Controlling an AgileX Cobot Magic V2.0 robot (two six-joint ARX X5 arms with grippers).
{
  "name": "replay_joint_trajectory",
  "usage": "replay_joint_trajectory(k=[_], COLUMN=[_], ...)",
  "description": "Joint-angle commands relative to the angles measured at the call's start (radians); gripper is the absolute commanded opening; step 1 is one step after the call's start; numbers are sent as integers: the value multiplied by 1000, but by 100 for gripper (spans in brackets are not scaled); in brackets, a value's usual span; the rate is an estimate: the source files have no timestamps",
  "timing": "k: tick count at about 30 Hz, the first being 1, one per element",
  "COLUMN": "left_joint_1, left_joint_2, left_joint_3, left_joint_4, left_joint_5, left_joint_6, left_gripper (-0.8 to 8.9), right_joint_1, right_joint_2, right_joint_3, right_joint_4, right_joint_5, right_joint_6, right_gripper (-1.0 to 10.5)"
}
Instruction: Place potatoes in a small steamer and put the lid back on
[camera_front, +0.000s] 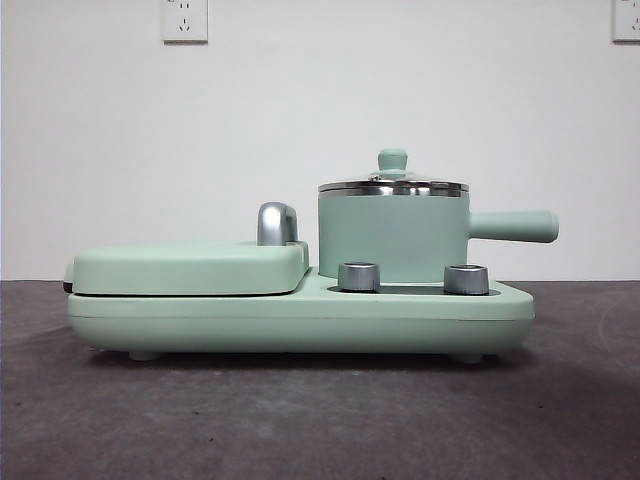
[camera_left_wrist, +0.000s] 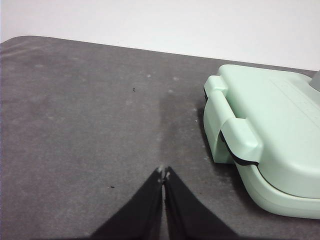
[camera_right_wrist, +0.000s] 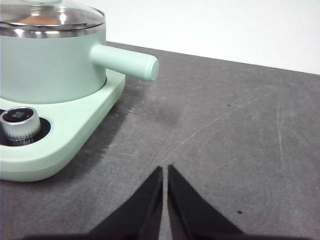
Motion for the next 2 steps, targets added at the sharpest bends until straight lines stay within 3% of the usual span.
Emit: replay_joint_trajectory(k=[1,2], left_joint_1=[0,0], left_joint_2=[-1,-1], left_joint_3=[-19,-19], left_joint_4=[13,13], left_joint_5=[-3,-3], left_joint_6=[3,3], left_gripper=[6,6], right_joint_1=[1,1], right_joint_2=[1,1], right_joint_3=[-5,-5], right_joint_4=[9,9], right_joint_5=[1,1], right_joint_6=[13,13], right_gripper=[13,13])
